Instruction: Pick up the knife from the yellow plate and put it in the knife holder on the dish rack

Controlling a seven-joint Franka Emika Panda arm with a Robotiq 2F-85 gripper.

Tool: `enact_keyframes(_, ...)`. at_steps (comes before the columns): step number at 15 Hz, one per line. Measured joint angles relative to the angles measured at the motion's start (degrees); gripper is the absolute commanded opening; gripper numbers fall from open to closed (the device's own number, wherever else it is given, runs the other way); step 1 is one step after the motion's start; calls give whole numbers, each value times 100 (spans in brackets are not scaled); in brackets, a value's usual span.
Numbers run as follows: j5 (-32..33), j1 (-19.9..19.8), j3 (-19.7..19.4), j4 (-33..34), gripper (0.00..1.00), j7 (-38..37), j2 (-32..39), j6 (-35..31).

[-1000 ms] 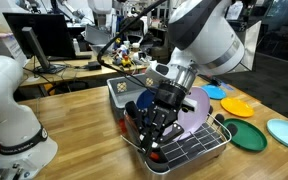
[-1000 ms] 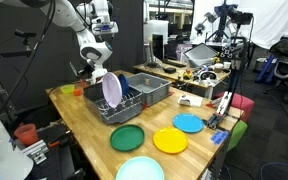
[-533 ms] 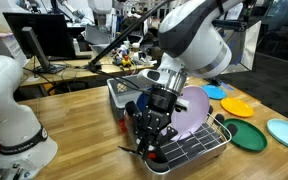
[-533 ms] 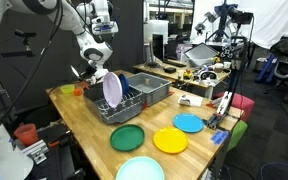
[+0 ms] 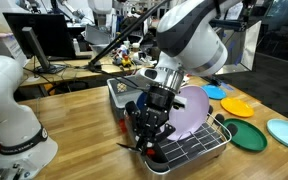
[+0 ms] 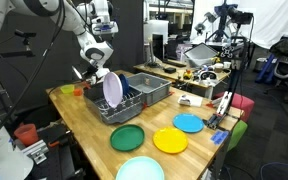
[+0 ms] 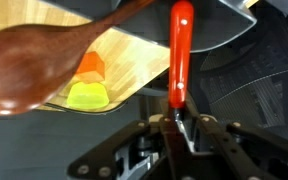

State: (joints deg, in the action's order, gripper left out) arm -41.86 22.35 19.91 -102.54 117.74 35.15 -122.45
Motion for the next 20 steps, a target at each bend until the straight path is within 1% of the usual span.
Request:
enact_keyframes(10, -214, -548, 318, 1, 4, 48, -36, 194)
enact_keyframes(16, -412, -603, 344, -5, 4, 98, -9, 585)
enact_keyframes(20, -632, -677, 322, -51, 4, 312, 81, 791)
